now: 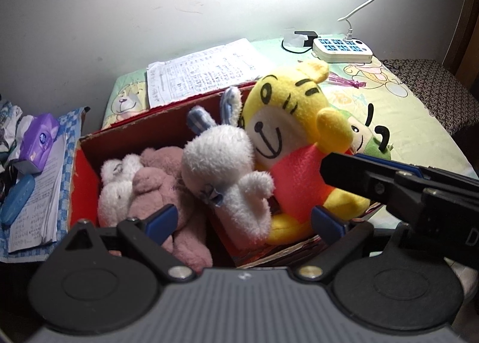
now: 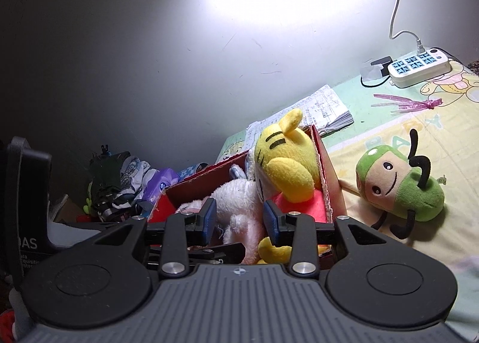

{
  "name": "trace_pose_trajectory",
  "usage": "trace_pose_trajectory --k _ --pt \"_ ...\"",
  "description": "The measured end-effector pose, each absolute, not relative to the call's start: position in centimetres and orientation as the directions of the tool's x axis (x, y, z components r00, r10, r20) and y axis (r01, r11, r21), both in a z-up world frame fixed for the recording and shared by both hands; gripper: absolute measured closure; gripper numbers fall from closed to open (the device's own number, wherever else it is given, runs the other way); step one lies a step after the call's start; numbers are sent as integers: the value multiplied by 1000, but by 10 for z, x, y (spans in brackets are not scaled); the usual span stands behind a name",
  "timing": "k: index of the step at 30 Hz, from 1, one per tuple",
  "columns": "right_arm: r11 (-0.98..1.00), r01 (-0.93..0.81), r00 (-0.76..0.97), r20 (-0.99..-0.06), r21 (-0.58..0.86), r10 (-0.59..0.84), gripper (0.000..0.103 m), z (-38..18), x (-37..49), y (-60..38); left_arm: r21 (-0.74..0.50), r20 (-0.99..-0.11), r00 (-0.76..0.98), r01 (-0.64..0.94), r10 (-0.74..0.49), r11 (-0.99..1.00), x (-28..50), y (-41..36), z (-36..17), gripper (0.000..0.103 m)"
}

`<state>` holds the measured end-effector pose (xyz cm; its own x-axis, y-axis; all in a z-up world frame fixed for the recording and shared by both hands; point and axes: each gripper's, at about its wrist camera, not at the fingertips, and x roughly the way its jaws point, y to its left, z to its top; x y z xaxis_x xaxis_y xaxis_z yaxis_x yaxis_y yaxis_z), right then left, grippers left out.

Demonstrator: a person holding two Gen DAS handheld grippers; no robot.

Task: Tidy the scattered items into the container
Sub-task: 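Open both grippers and move them over to the green bean plush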

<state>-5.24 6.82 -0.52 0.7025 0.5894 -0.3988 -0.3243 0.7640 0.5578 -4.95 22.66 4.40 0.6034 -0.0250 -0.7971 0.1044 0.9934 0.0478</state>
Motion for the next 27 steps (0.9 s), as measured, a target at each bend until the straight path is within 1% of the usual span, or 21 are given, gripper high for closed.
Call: trace_pose_trajectory --k 10,15,19,23,24,25,26,27 --pt "730 -349 684 -373 587 627 65 -9 -45 34 30 -797 604 47 -5 998 -47 208 48 7" --pt "709 -341 681 -358 617 639 65 -11 -37 1 -15 -766 642 21 -25 1000 -48 196 65 7" --pt "704 -292 685 -372 647 626 65 -18 -27 -34 -49 -743 665 53 -72 997 -47 169 74 7" --pt "694 -218 678 -405 686 614 64 -32 -17 -74 -62 -725 675 129 -134 990 -43 128 74 7" --pt "691 -200 675 -413 695 611 62 -36 -14 -84 -56 -722 677 148 -143 987 -42 117 73 7" --pt "687 -182 672 -421 704 609 58 -39 -11 -93 -50 -719 677 172 -155 984 -41 104 72 7" --pt "683 -163 669 -429 712 607 55 -44 -8 -103 -48 -717 675 197 -171 979 -39 93 69 7" --pt "677 -151 665 -433 721 609 55 -47 -5 -112 -49 -717 671 221 -188 974 -38 83 67 7"
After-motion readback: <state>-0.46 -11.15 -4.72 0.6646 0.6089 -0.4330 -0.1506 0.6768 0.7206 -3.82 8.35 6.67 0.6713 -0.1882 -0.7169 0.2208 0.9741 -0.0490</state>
